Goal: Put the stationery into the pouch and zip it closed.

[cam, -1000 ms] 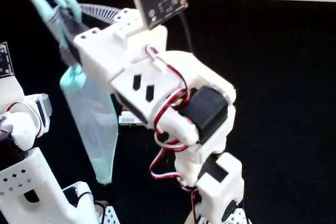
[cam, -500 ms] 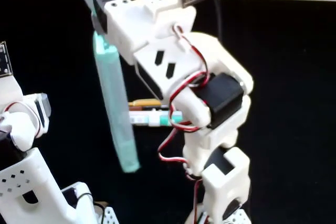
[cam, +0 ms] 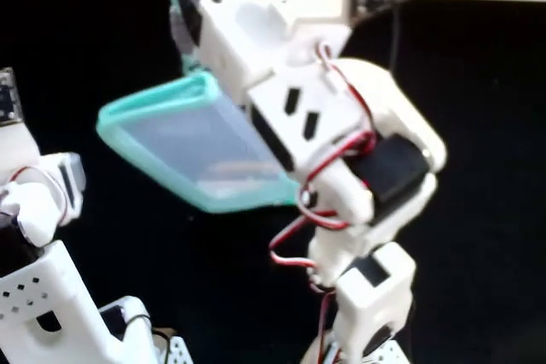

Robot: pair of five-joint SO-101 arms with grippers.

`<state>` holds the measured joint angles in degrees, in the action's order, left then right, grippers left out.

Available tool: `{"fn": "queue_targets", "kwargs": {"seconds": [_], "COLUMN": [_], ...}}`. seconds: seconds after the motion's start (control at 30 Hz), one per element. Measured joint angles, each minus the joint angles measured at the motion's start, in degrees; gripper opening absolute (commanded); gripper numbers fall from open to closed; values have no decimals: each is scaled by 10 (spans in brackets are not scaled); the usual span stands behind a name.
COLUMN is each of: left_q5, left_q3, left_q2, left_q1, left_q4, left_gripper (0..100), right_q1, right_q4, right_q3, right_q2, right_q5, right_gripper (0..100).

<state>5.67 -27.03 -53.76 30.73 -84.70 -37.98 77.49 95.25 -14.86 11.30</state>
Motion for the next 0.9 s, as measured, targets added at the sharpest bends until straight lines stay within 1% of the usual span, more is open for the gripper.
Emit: {"fn": "queue_targets", "kwargs": {"seconds": [0.13, 0.23, 0.37, 0.4, 0.53, 0.6, 0.7, 0.9], "left_q5": [-3, -23, -30, -32, -32, -32, -20, -12], "left_q3": [0, 0, 1, 1, 1, 1, 8, 36], "left_q2": [0, 0, 0, 0, 0, 0, 0, 0], "left_q1": [-69, -97, -102, -102, -102, -102, -102, -104], "left_q4": [-37, -42, -42, -42, -42, -42, -42, -42], "left_gripper": [200, 200, 188, 163, 1, 24, 8, 7], "right_q1": [1, 1, 2, 3, 3, 3, 19, 38], "right_q4": [0, 1, 16, 16, 18, 18, 18, 18], "right_q3": [0, 0, 0, 0, 0, 0, 2, 1], "right_q2": [4, 4, 4, 4, 4, 4, -9, -44], "right_q5": [0, 0, 0, 0, 0, 0, 0, 0], "right_gripper": [7, 7, 7, 7, 7, 8, 8, 8]}}
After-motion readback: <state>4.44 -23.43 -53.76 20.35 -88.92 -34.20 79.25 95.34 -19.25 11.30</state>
